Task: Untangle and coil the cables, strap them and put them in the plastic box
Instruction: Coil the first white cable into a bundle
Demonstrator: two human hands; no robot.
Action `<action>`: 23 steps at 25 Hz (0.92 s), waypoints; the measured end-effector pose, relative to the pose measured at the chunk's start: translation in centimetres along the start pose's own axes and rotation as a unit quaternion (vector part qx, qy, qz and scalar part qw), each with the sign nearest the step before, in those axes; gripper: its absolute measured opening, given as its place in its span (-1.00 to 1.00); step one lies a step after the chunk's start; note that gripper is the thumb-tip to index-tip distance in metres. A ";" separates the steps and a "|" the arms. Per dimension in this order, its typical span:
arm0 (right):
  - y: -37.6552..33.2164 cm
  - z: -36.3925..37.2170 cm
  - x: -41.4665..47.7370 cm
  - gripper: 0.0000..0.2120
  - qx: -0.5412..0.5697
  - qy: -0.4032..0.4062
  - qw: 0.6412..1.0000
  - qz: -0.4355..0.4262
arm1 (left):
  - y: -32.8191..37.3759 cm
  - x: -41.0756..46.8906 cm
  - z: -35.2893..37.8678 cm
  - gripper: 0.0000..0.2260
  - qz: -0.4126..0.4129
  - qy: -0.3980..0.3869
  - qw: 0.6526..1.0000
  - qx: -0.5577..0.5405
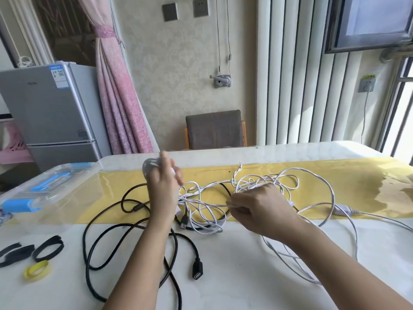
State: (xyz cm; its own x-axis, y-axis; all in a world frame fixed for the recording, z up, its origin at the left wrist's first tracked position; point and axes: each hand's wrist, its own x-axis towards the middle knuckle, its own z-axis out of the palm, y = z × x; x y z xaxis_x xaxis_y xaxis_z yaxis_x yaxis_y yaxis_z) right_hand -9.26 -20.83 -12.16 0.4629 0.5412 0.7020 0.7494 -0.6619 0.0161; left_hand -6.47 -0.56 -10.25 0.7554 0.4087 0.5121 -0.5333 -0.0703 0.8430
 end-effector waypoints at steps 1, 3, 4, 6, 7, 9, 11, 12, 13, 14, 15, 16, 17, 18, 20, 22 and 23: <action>-0.1 -0.2 0.0 -0.69 0.005 0.010 1.000 -0.006 | -0.3 -0.5 0.4 -0.61 0.043 -0.063 0.992 0.104; -0.2 -0.7 0.1 -0.74 0.014 0.028 0.999 -0.009 | -0.5 -1.9 1.0 -0.58 0.038 -0.218 0.949 0.223; -0.2 -0.9 0.2 -0.75 0.015 0.035 0.999 -0.006 | -0.3 -2.6 1.4 -0.55 -0.009 -0.301 0.923 0.239; 0.2 -1.4 0.3 -0.77 0.014 0.051 0.998 0.013 | 0.5 -4.1 2.3 -0.45 -0.136 -0.438 0.853 0.249; 0.5 -1.5 0.2 -0.77 0.009 0.063 0.998 0.029 | 1.1 -4.7 2.7 -0.40 -0.194 -0.482 0.817 0.251; 1.2 -1.9 0.2 -0.62 -0.004 0.083 0.994 0.068 | 2.1 -5.4 3.0 -0.36 -0.282 -0.541 0.769 0.193; 2.0 -2.2 0.3 -0.39 -0.016 0.083 0.990 0.113 | 2.6 -5.3 2.8 -0.39 -0.345 -0.599 0.718 0.081; 2.4 -2.4 0.3 -0.34 -0.020 0.078 0.987 0.138 | 2.7 -5.1 2.5 -0.42 -0.372 -0.631 0.680 0.019; 2.7 -2.5 0.2 -0.34 -0.022 0.070 0.984 0.163 | 2.5 -4.8 2.3 -0.46 -0.395 -0.662 0.634 -0.053; 2.9 -2.4 0.1 -0.38 -0.028 0.060 0.981 0.184 | 2.4 -4.5 2.2 -0.51 -0.411 -0.687 0.585 -0.129; 3.1 -2.2 -0.1 -0.43 -0.036 0.047 0.978 0.198 | 2.3 -4.3 2.1 -0.55 -0.414 -0.700 0.546 -0.204; 3.3 -1.9 -0.2 -0.47 -0.042 0.032 0.977 0.206 | 2.3 -4.1 2.0 -0.58 -0.408 -0.698 0.520 -0.276; 3.3 -1.6 -0.4 -0.48 -0.047 0.015 0.977 0.210 | 2.2 -3.8 1.9 -0.61 -0.400 -0.679 0.512 -0.343; 3.3 -1.2 -0.4 -0.48 -0.053 -0.003 0.976 0.210 | 2.4 -3.6 1.7 -0.63 -0.394 -0.647 0.515 -0.402; 3.1 -0.8 -0.2 -0.46 -0.057 -0.036 0.973 0.220 | 2.1 -2.7 1.3 -0.66 -0.373 -0.560 0.542 -0.503; 2.9 -0.5 -0.1 -0.49 -0.052 -0.059 0.970 0.230 | 1.1 -1.9 1.2 -0.66 -0.362 -0.456 0.573 -0.577; 2.8 -0.4 -0.1 -0.51 -0.043 -0.075 0.970 0.228 | 0.5 -1.7 1.1 -0.65 -0.360 -0.410 0.583 -0.602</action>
State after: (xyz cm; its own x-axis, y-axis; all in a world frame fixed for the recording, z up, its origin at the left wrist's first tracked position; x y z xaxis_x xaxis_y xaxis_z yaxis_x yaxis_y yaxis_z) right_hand -7.43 -22.95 -11.86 0.8054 0.2476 0.5385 0.4114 -0.8876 -0.2073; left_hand -7.62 -2.28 -10.47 0.6130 -0.6688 0.4206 0.5265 0.7428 0.4137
